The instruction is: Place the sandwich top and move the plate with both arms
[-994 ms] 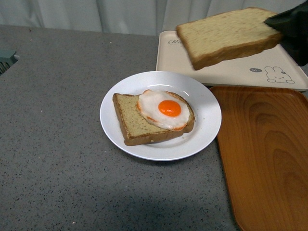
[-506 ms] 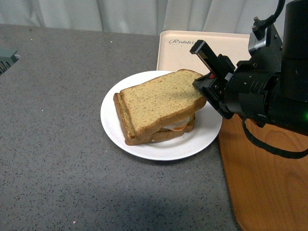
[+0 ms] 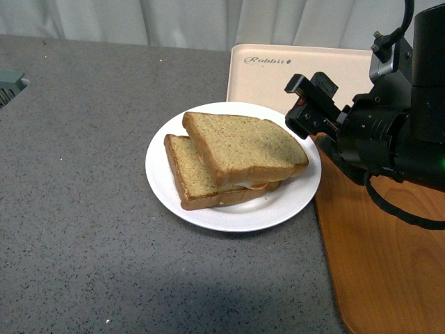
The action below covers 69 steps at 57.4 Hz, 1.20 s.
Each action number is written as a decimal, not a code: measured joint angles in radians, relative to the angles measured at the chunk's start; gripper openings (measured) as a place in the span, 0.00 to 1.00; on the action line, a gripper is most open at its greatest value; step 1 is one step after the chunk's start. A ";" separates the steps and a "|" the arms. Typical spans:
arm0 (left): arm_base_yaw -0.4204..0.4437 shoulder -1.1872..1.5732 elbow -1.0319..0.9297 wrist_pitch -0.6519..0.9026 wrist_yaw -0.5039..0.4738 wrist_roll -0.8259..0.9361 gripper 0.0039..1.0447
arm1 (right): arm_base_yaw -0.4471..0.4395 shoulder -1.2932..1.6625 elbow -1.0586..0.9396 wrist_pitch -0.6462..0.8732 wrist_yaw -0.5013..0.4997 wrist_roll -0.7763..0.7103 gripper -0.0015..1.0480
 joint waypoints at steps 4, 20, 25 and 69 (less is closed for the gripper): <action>0.000 0.000 0.000 0.000 0.000 0.000 0.94 | -0.008 -0.006 0.000 -0.011 0.006 -0.013 0.71; 0.000 0.000 0.000 0.000 0.000 0.000 0.94 | -0.089 -0.129 -0.027 0.011 0.064 -0.140 0.89; 0.000 0.000 0.000 0.000 0.001 0.000 0.94 | -0.133 -0.131 -0.143 0.341 0.208 -0.355 0.76; 0.000 -0.001 0.000 0.000 0.000 0.000 0.94 | -0.364 -1.970 -0.703 -0.750 0.057 -0.781 0.01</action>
